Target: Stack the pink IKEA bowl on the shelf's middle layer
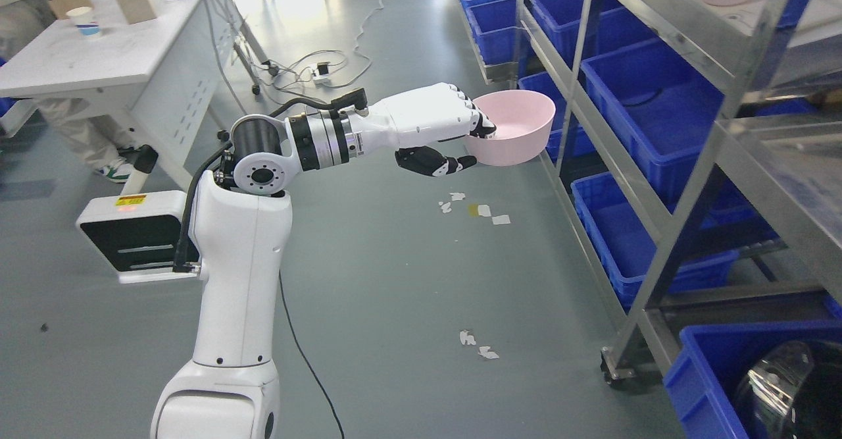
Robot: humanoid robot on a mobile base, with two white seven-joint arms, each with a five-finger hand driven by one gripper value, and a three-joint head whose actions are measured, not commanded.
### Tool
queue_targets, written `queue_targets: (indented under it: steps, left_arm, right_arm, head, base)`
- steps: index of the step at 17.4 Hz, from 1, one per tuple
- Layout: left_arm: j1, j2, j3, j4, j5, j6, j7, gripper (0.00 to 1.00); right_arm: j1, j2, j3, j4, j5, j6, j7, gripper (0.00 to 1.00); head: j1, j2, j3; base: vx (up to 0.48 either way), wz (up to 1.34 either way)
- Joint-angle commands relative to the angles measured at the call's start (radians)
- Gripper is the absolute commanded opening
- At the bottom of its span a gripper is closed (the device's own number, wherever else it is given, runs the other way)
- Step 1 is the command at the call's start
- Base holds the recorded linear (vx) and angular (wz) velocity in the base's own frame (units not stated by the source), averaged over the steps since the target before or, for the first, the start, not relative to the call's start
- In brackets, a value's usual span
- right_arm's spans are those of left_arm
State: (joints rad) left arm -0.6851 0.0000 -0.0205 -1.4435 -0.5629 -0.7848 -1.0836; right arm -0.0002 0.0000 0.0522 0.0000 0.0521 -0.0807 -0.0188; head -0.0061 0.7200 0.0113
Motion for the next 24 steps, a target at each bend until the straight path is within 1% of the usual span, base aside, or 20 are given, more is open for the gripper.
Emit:
queue_targets:
  steps: [1,5,9,24]
  left_arm:
    - [0.004,0.017,-0.042,-0.005,0.002,-0.001,0.005,0.01]
    - [0.004,0.017,-0.042,-0.006,0.002,-0.001,0.005,0.01]
    - [0.006,0.017,-0.042,-0.008,0.002,-0.001,0.005,0.01]
    - [0.019,0.017,-0.047,-0.008,0.0,-0.001,0.011,0.01]
  right_arm:
    - [0.005,-0.017,0.0,-0.017,0.0,-0.001,0.0,1.0]
    - [0.005,-0.017,0.0,-0.017,0.0,-0.001,0.0,1.0]
    - [0.003,-0.017,0.0,-0.017,0.0,-0.001,0.0,1.0]
    - [0.005,-0.017,0.0,-0.017,0.0,-0.001,0.0,1.0]
  head:
    - [0.0,0.0,0.0]
    - [0.0,0.0,0.0]
    - [0.0,0.0,0.0]
    - [0.0,0.0,0.0]
  base:
    - [0.076,0.46]
    - [0.144,0.33]
    - [0.292,0.08]
    - [0.388,0.05]
